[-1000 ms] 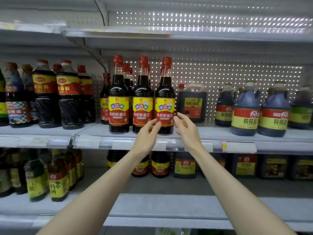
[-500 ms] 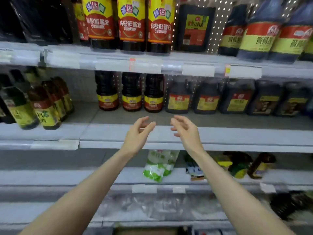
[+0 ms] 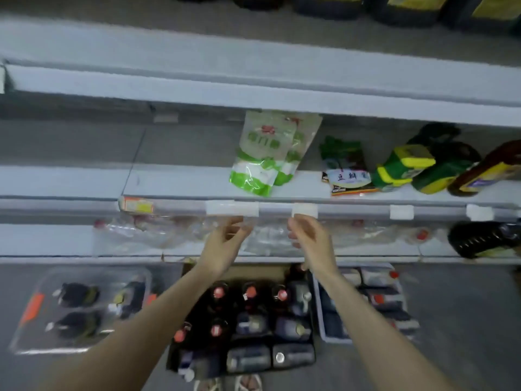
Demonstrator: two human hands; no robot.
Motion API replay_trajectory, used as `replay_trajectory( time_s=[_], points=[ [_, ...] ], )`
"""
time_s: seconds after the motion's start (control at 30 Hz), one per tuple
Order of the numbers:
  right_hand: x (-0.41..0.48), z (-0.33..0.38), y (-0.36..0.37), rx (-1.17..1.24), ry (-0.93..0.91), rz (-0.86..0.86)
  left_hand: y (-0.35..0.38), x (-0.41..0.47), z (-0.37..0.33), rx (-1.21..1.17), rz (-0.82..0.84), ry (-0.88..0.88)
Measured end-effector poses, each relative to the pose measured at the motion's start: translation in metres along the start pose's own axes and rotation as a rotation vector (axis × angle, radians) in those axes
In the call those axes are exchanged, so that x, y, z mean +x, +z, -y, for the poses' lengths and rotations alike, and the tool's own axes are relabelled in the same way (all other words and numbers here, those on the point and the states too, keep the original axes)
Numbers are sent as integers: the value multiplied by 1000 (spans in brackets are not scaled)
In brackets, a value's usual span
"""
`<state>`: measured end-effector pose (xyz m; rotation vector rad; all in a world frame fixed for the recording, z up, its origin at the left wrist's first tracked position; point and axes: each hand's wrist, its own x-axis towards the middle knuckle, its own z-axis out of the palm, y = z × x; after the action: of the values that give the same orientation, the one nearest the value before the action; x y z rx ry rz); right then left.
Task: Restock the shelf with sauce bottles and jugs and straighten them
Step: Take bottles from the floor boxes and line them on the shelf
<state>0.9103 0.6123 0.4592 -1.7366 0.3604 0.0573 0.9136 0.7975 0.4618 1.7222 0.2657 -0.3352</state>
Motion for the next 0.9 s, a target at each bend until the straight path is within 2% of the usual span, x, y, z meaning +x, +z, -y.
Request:
replay_trajectory(
  time_s=[0.13,0.37,0.53,0.77,0.9],
  points=[
    [15,-88,-2,-18,112,-40,26,25,80,-11,34,-104],
    [48,-251,-11,-26,251,-199,86,76,217,30,65,-197],
    [76,-357,-14,-18,308,-242,124,123,301,33,95,-260],
    [134,-465,-23,-30,303,-267,166,197,386,-19,115,-206],
    [159,-493,-28,-178,295,-202,182,224,413,23,164,-197]
  ],
)
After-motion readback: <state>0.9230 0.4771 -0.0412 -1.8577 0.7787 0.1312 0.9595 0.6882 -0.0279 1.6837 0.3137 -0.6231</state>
